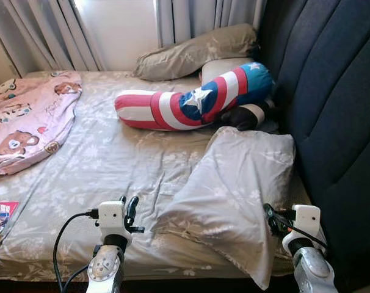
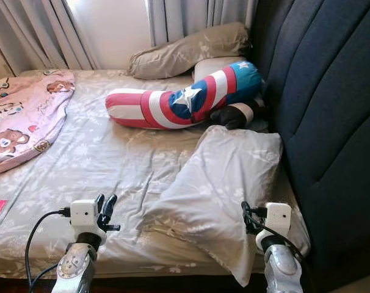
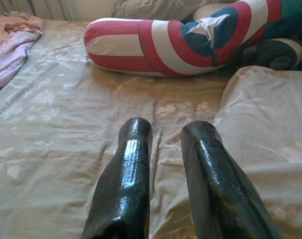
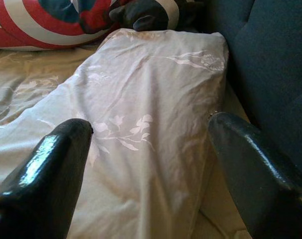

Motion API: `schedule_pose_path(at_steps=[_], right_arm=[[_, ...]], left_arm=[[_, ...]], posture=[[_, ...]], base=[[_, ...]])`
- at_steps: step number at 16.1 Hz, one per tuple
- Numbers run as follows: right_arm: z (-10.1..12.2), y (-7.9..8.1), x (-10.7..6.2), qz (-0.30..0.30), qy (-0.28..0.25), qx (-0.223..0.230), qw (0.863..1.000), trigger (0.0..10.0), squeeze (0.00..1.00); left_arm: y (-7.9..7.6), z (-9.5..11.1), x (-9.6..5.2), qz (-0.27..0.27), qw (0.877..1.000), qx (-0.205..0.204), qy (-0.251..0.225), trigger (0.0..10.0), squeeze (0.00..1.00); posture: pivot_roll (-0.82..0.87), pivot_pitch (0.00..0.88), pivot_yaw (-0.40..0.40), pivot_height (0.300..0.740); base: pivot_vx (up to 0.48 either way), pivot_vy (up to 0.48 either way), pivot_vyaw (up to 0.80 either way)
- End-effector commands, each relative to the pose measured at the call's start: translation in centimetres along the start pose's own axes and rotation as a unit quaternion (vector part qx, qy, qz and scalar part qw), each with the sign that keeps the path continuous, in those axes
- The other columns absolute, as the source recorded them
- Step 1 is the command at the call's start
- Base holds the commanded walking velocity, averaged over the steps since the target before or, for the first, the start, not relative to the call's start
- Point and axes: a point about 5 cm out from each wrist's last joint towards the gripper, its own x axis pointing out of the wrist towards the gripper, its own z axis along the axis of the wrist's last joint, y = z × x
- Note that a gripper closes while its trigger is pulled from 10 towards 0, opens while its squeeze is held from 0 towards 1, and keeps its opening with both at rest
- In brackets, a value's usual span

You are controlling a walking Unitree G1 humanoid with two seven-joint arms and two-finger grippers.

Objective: Clean up the room

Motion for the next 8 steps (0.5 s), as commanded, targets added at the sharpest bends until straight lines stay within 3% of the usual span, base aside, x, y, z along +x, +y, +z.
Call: schedule_pose_path(at_steps=[1,8], right_arm=[[0.36,0.14,0.08,0.001,-0.011,0.0,1.0,10.0,0.0],[0.3,0.19,0.09,0.0,-0.005,-0.011,1.0,10.0,0.0]], left_arm=[[0.14,0.22,-0.01,-0.001,1.0,0.002,-0.003,10.0,0.0],[0.1,0.27,-0.07,0.0,1.0,0.0,-0.003,10.0,0.0]], posture=[[-0.03,0.0,0.005,0.74],[-0.03,0.0,-0.001,0.74]], base=[[0.0,0.0,0.0],[0.0,0.0,0.0]])
